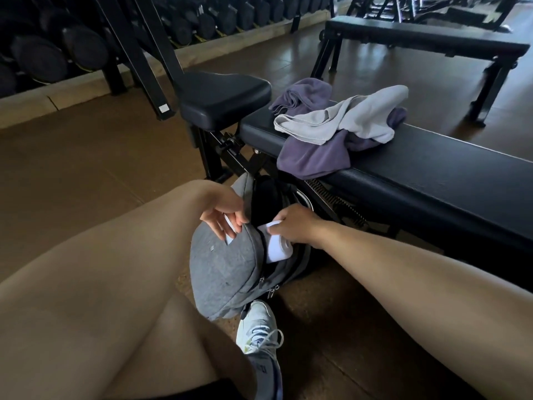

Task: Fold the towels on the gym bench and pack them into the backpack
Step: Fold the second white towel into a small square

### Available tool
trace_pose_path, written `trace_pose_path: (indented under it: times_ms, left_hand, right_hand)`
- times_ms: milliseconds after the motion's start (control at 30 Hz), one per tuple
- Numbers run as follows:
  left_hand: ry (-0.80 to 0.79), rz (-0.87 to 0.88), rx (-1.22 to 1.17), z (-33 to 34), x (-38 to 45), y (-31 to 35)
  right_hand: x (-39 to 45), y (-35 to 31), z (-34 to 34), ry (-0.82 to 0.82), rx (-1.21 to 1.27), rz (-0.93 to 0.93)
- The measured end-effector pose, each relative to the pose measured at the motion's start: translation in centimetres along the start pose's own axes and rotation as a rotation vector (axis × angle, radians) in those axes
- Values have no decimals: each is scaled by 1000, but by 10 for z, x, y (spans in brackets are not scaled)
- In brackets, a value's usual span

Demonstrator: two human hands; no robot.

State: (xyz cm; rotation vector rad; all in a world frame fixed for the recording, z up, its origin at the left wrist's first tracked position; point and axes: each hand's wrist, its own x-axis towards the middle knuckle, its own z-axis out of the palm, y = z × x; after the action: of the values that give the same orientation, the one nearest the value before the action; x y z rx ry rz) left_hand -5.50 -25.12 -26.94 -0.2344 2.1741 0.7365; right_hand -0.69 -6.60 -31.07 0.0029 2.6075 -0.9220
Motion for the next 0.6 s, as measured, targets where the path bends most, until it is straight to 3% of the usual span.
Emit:
trace_pose_path:
  times_ms: [133,333,500,600]
  left_hand:
    - [1,-1,-14,1,-1,1]
    - [-20,-18,-62,5,-1,3]
    - [7,-19,-96,8,-2,7]
    - [6,-18,-102,8,-4,7]
  right_hand:
    - [1,4,6,24,44,-36]
    - [5,4,10,-150,-128,-99]
    - [3,2,26,55,-216,-82]
    - [3,1,33,-36,-286,-130]
